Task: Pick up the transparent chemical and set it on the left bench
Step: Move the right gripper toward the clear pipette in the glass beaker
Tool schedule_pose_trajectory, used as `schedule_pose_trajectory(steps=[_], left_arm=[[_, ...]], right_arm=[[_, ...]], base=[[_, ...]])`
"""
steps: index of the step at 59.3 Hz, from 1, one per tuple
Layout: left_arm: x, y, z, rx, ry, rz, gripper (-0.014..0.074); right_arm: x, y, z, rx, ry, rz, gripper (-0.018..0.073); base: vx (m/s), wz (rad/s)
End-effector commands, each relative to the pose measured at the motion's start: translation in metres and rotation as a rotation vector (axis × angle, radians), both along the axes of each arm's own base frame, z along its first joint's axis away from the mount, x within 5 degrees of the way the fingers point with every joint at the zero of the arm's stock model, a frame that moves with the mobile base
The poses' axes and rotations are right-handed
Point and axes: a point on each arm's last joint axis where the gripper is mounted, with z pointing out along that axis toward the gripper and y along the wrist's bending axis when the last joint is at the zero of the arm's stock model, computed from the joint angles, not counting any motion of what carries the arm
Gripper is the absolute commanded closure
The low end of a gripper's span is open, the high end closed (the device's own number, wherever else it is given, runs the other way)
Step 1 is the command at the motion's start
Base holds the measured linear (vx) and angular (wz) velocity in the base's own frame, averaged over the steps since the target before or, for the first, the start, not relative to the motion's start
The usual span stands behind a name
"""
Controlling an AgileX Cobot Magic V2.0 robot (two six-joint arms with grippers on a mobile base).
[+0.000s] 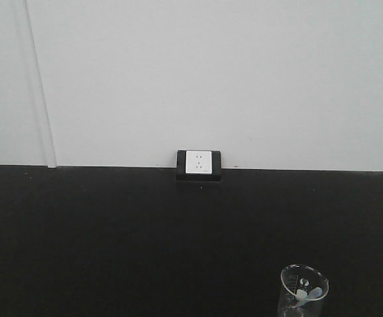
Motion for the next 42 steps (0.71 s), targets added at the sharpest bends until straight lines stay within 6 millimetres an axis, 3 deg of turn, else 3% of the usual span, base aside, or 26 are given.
schedule_pose_trajectory(steps=[1,32,42], left_arm=[[-0.0015,0.0002,0.0027,-0.014,-0.081,-0.001,0.06],[-0.0015,0.0002,0.0027,-0.014,-0.081,-0.001,0.06],[-0.0015,0.0002,0.0027,-0.014,-0.081,-0.001,0.06]], right_arm=[[-0.0009,0.0008,0.0059,-0.004,-0.088,0.008,0.0566],[-0.0009,0.0008,0.0059,-0.004,-0.088,0.008,0.0566],[-0.0016,0.0019,0.0124,-0.025,-0.158,0.019,0.0566]], base=[[0.0,0.0],[0.0,0.0],[0.0,0.0]])
